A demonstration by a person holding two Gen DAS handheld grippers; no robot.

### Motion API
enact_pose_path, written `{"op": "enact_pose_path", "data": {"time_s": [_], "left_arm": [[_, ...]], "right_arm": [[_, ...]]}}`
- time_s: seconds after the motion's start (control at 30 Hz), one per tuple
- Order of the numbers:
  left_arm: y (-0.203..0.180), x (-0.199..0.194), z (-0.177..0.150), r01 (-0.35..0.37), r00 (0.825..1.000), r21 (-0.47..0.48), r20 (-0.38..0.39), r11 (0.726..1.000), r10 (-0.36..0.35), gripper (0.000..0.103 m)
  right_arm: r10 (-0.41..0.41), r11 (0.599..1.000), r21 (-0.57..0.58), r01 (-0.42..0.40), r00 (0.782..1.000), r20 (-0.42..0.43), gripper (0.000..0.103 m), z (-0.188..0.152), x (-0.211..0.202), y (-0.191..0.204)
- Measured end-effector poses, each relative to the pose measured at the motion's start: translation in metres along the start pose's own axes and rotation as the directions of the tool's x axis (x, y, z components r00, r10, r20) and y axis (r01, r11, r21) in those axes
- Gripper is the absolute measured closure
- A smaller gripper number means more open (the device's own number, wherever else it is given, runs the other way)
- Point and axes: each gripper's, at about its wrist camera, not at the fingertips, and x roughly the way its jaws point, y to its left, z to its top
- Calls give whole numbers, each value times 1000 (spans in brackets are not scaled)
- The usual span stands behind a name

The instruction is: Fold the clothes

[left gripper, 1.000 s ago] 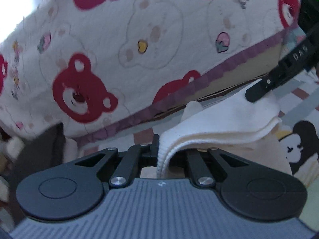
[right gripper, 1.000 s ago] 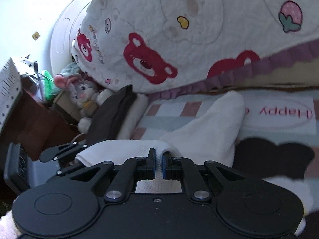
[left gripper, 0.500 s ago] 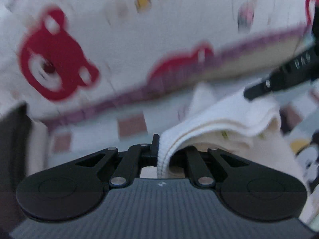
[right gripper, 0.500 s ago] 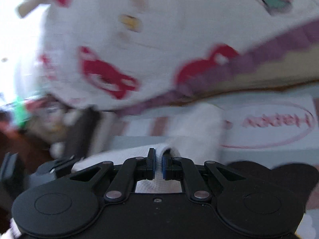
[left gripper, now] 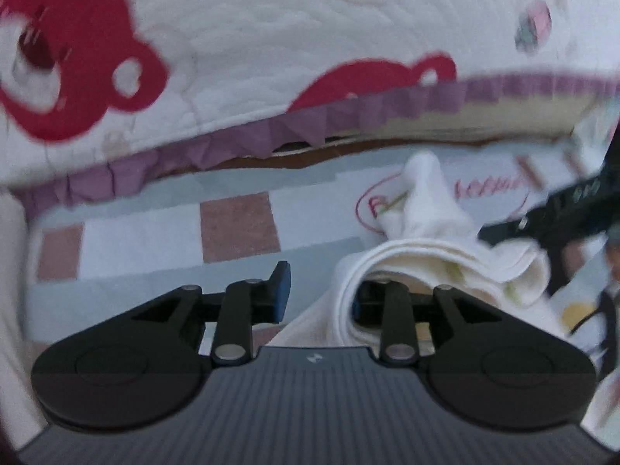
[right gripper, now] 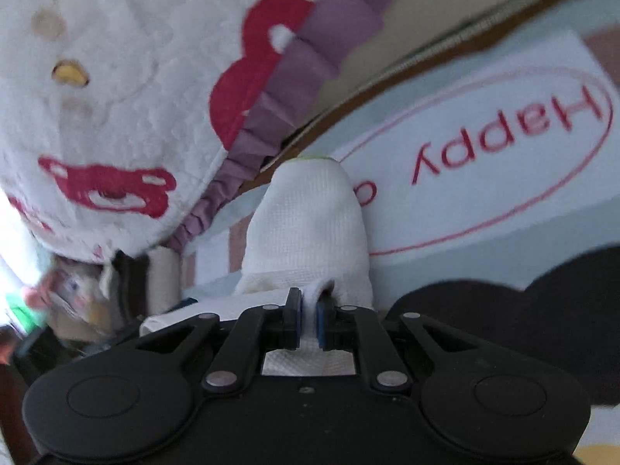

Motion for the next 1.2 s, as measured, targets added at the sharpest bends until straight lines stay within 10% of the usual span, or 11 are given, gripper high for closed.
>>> {"op": "enact_pose_path", "data": {"time_s": [0.13, 0.4, 0.6, 0.7, 0.97, 1.0, 1.1, 1.2], "left_arm": [[19, -14, -3, 40, 998, -51, 48, 998, -38, 70], [29, -52, -18, -125, 967, -108, 209, 986, 145, 57], [22, -63, -46, -47, 991, -134, 116, 990, 63, 51], [-2, -59, -63, -60, 996, -48, 55, 997, 63, 42], [-44, -13, -77, -175, 980, 178, -58, 968, 188, 31], [-41, -9, -75, -205, 976, 171, -45, 964, 215, 34], [-32, -12, -66, -287, 958, 148, 20, 946, 287, 91], [-21, -35, -59, -336, 936, 89, 139, 938, 322, 91]], "right_arm": [[49, 997, 58, -47, 998, -30, 89, 7, 1, -1], [243, 912, 324, -252, 968, 68, 76, 15, -9, -23], [30, 999, -42, -21, 976, 216, 75, 10, -41, 5], [-135, 889, -357, 289, 907, 398, 65, -16, -51, 30], [-69, 837, -511, 196, 964, 257, 48, -35, -33, 48], [-75, 831, -520, 197, 966, 247, 46, -35, -27, 52], [-118, 809, -542, 227, 966, 228, 45, -29, -7, 59], [-94, 797, -557, 236, 958, 271, 59, -28, -3, 60]]}}
